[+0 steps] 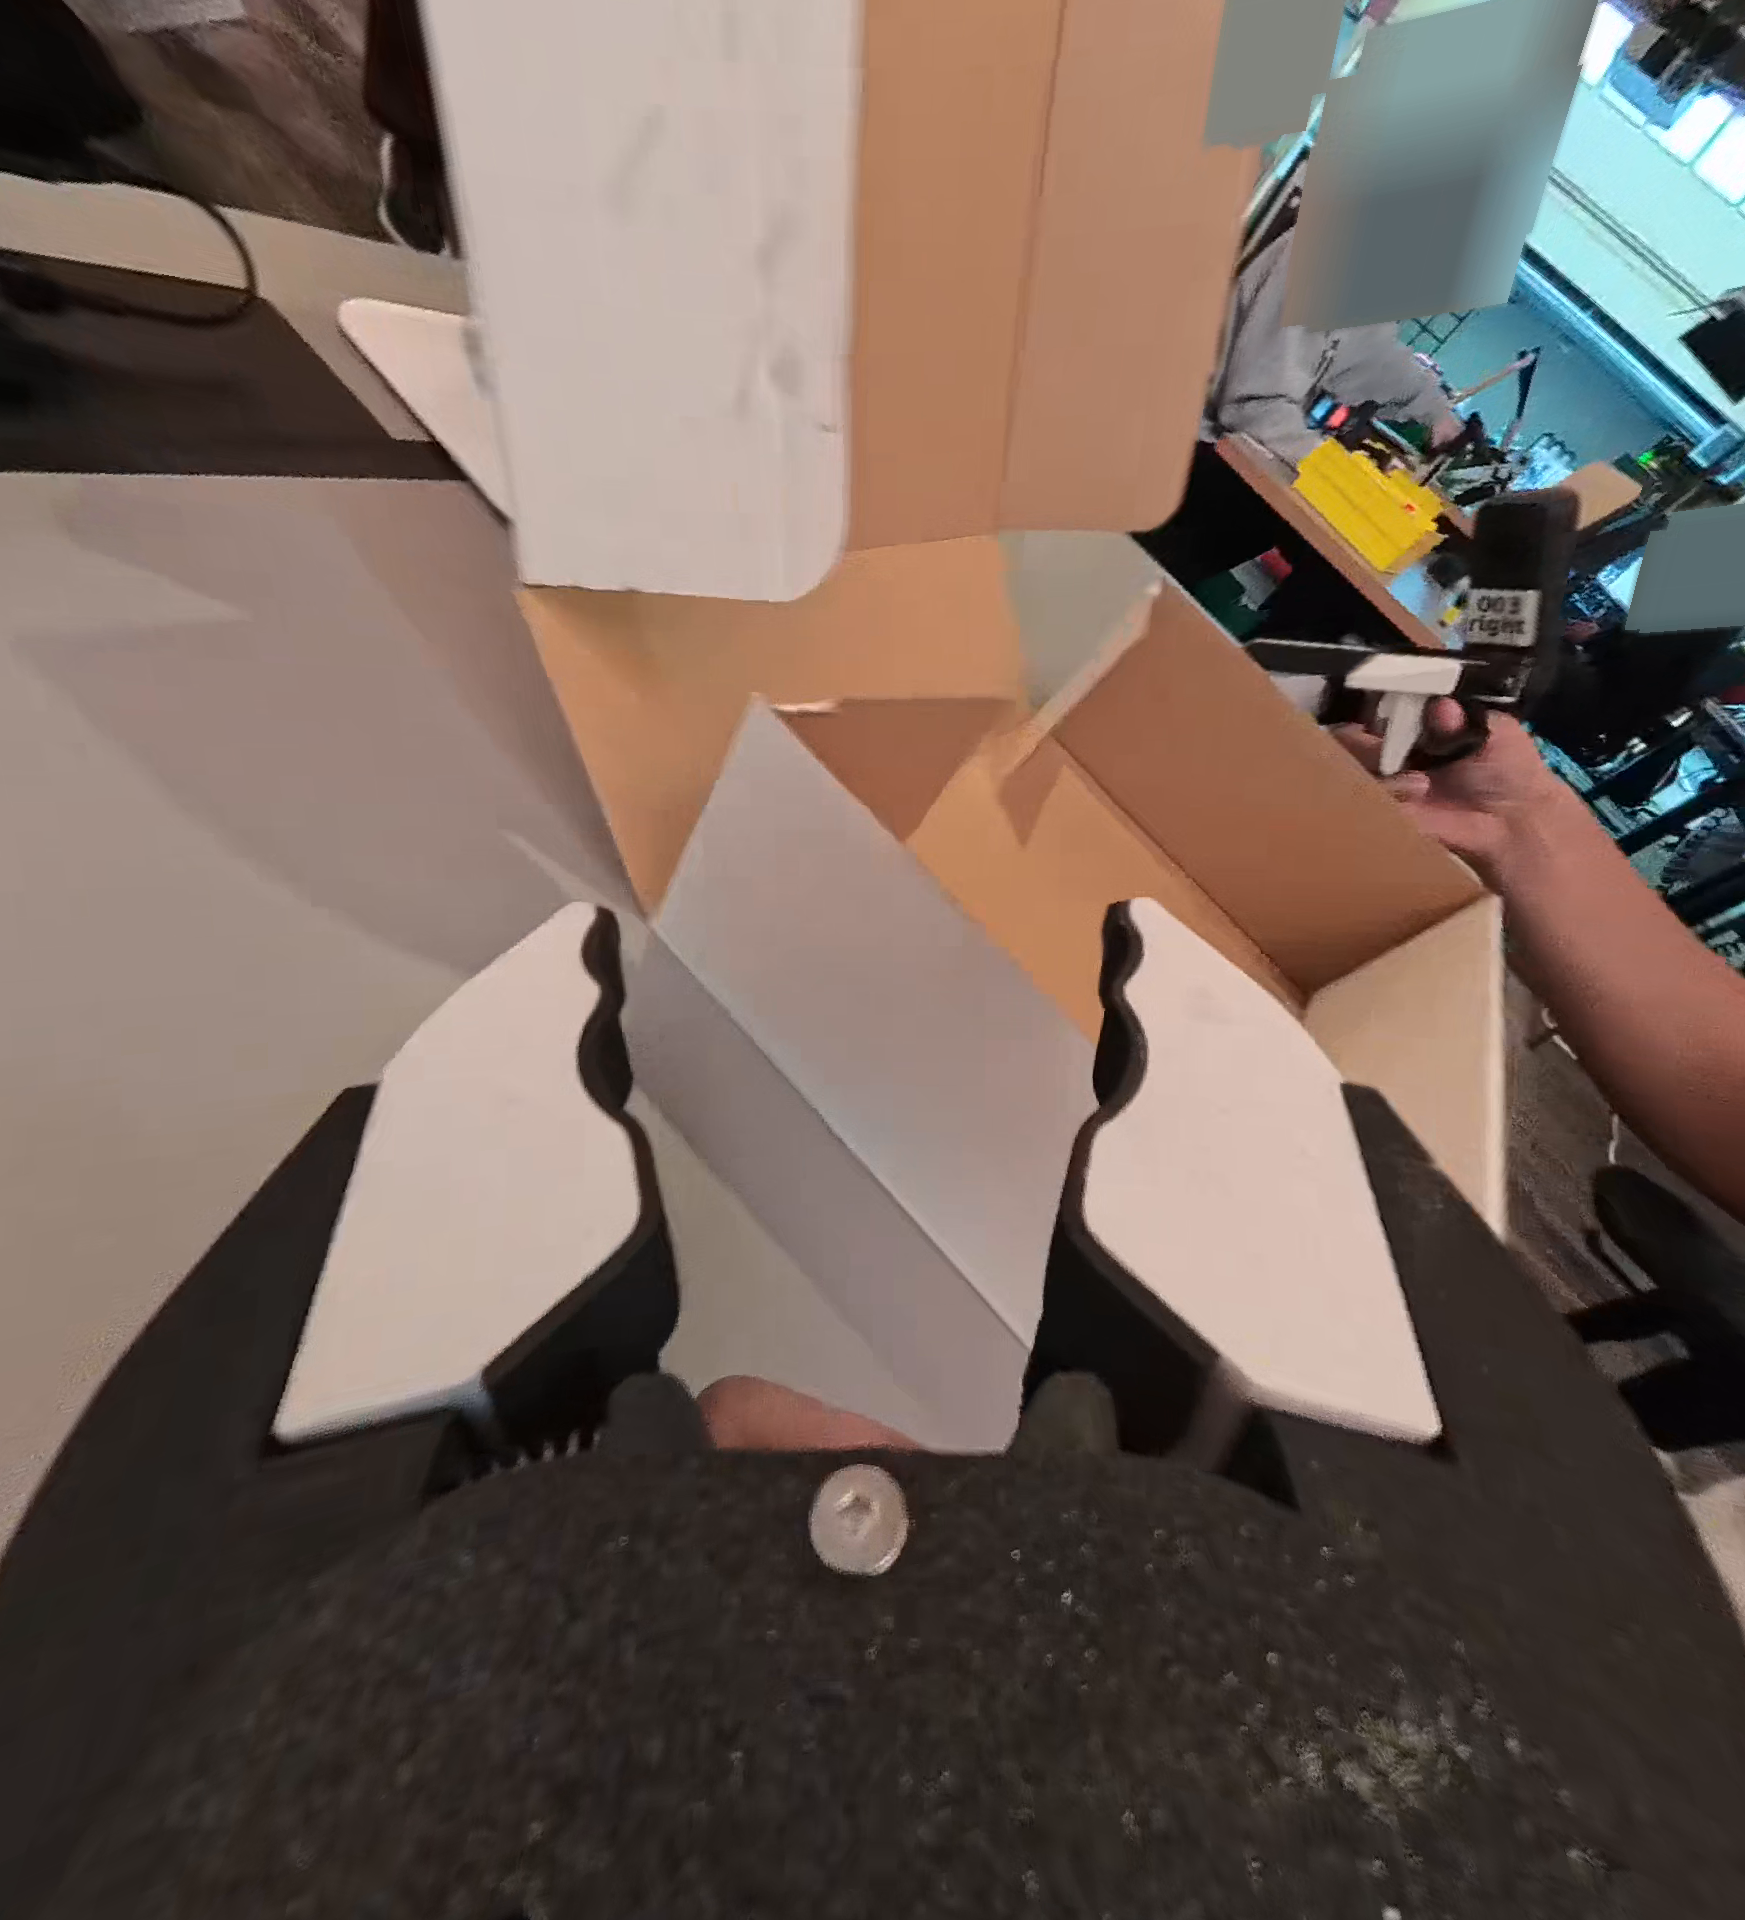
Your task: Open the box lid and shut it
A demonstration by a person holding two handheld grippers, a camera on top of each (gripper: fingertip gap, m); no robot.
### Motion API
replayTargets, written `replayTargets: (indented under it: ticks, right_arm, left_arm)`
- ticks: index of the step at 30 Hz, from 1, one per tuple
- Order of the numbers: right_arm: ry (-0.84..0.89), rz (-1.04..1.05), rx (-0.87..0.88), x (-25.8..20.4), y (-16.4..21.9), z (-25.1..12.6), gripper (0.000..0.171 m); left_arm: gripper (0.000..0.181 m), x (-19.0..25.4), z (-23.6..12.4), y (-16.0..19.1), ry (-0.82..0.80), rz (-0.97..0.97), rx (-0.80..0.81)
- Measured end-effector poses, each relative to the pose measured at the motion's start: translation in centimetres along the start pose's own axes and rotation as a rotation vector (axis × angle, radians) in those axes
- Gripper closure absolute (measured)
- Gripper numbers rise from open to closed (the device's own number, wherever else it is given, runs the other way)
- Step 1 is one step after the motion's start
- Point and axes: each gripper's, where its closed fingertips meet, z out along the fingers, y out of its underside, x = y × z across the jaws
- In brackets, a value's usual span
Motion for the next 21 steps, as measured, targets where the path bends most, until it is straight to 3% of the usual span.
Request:
replayTargets:
  ticks: [5,15,21]
  right_arm:
    - [0.108,-0.089,-0.031,2.2,-1.9,2.6,0.088]
    - [0.431,-0.243,-0.020,8.1,-12.3,4.9,0.090]
    - [0.551,-0.302,-0.048,8.9,-15.2,7.1,0.115]
  left_arm:
    - [0.090,-3.8,2.6,0.2,0.005,-0.019,-0.074]
    - [0.081,-5.5,7.0,-0.4,0.095,-0.038,-0.169]
    - [0.087,-5.2,8.0,-1.1,0.173,-0.073,-0.182]
